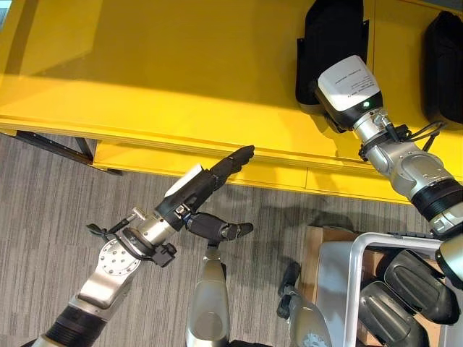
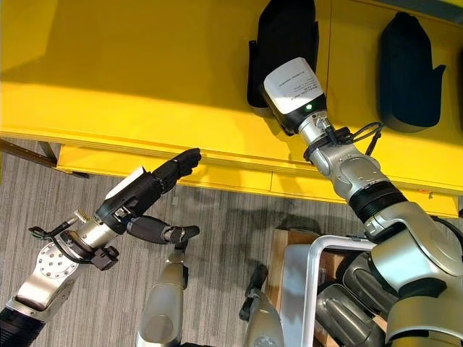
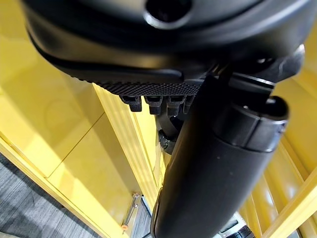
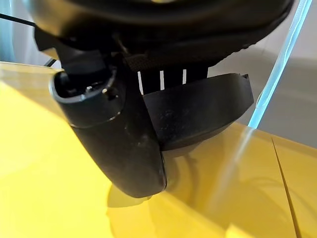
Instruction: Move parts from the plastic box to the shelf.
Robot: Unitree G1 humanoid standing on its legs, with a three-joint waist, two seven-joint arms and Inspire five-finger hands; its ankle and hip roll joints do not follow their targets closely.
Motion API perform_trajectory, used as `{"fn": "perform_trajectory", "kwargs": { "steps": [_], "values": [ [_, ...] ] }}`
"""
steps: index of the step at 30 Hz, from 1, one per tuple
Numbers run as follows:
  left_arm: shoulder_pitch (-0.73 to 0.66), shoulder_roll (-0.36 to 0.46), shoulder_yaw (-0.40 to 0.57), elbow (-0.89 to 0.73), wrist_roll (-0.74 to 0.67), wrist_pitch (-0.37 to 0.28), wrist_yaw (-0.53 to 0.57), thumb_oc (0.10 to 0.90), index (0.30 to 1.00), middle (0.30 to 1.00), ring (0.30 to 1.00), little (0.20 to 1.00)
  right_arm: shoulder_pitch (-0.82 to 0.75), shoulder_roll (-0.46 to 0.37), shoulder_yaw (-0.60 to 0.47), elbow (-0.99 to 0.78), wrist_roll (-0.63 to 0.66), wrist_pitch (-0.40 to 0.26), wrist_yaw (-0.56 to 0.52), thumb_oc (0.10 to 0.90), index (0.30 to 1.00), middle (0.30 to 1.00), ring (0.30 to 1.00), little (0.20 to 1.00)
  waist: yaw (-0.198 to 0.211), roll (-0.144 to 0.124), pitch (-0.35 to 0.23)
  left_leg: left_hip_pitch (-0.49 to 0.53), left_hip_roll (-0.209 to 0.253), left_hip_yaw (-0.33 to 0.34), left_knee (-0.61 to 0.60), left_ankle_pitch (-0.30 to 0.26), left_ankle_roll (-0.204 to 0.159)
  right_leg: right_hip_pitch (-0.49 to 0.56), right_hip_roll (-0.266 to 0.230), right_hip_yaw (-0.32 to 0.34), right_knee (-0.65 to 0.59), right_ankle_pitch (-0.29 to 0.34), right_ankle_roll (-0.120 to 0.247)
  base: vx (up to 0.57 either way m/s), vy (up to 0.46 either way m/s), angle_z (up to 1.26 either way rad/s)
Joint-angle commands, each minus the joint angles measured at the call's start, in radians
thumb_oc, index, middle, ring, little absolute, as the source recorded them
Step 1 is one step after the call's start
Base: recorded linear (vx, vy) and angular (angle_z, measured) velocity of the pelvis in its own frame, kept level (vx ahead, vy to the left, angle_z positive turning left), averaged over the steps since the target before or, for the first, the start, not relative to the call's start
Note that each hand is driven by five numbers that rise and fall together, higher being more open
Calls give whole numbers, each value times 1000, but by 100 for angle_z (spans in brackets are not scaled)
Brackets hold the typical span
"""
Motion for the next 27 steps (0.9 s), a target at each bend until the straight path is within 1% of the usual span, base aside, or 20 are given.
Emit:
{"fn": "perform_trajectory", "kwargs": {
  "steps": [1, 2, 3, 4, 6, 7, 8, 10, 15, 24, 27],
  "values": [
    [-55, -11, -25, -103, -30, -123, 1, 900, 1000, 1000, 1000, 1000, -201, -63, 16, 4, 47, 65, -19, 792, 849, 849, 849, 849, -10, 35, -27, 13, 8, -25, 117, -171, 27, -93, 16, 11, 102, -50, -55, 0, 0, 0],
    [-58, -12, -27, -101, -44, -120, 0, 900, 1000, 1000, 1000, 1000, -201, -62, 18, 9, 58, 73, -18, 900, 1000, 1000, 1000, 1000, -12, 36, -25, 14, 8, -24, 119, -172, 29, -95, 15, 13, 105, -51, -56, 0, 0, 0],
    [-58, -13, -25, -102, -58, -117, -1, 900, 1000, 1000, 1000, 1000, -202, -62, 17, 14, 60, 59, -4, 900, 1000, 1000, 1000, 1000, -15, 37, -25, 11, 6, -24, 120, -171, 30, -101, 13, 15, 107, -48, -56, -6, 31, -2],
    [-56, -17, -22, -103, -53, -114, -1, 900, 1000, 1000, 1000, 1000, -200, -62, 15, 10, 57, 56, 21, 900, 1000, 1000, 1000, 1000, -17, 37, -25, 12, 5, -23, 123, -172, 29, -103, 13, 17, 109, -48, -56, 0, 0, 0],
    [-56, -18, -23, -103, -51, -114, 2, 900, 1000, 1000, 1000, 1000, -200, -61, 14, 6, 55, 56, 38, 900, 1000, 1000, 1000, 1000, -18, 37, -24, 12, 4, -22, 125, -173, 29, -104, 12, 19, 112, -48, -56, 0, 0, 0],
    [-55, -21, -21, -101, -57, -109, 0, 900, 1000, 1000, 1000, 1000, -198, -64, 21, 4, 66, 60, 78, 900, 1000, 1000, 1000, 1000, -18, 36, -21, 17, 5, -21, 131, -180, 29, -102, 14, 21, 117, -51, -56, 0, 0, 0],
    [-52, -23, -19, -101, -61, -104, -5, 900, 1000, 1000, 1000, 1000, -192, -68, 29, -2, 75, 67, 87, 900, 1000, 1000, 1000, 1000, -22, 32, -23, 16, 5, -19, 125, -175, 30, -103, 13, 20, 110, -45, -56, 0, 0, 0],
    [-50, -24, -19, -99, -74, -104, -17, 900, 1000, 1000, 1000, 1000, -189, -70, 34, 1, 83, 58, 95, 900, 1000, 1000, 1000, 1000, -22, 29, -23, 20, 7, -17, 123, -175, 30, -101, 13, 20, 106, -43, -55, 0, 0, 0],
    [-46, -21, -23, -103, -64, -109, -12, 900, 1000, 1000, 1000, 1000, -194, -74, 45, 13, 81, 55, 93, 900, 1000, 1000, 1000, 1000, -22, 26, -22, 30, 10, -12, 123, -182, 32, -94, 14, 22, 103, -42, -54, 0, 0, 0],
    [-34, -21, -17, -103, -68, -105, -19, 900, 1000, 1000, 1000, 1000, -190, -83, 28, -6, 88, 28, 40, 900, 1000, 1000, 1000, 1000, -23, 24, -30, 38, 7, -10, 117, -178, 32, -81, 13, 20, 91, -37, -53, 0, 0, 0],
    [-27, -22, -12, -103, -76, -108, -28, 900, 1000, 1000, 1000, 1000, -182, -91, 18, -38, 86, 8, 63, 900, 1000, 1000, 1000, 1000, -25, 24, -31, 44, 9, -7, 122, -185, 31, -77, 14, 23, 94, -40, -53, 0, 0, 0]
  ]
}}
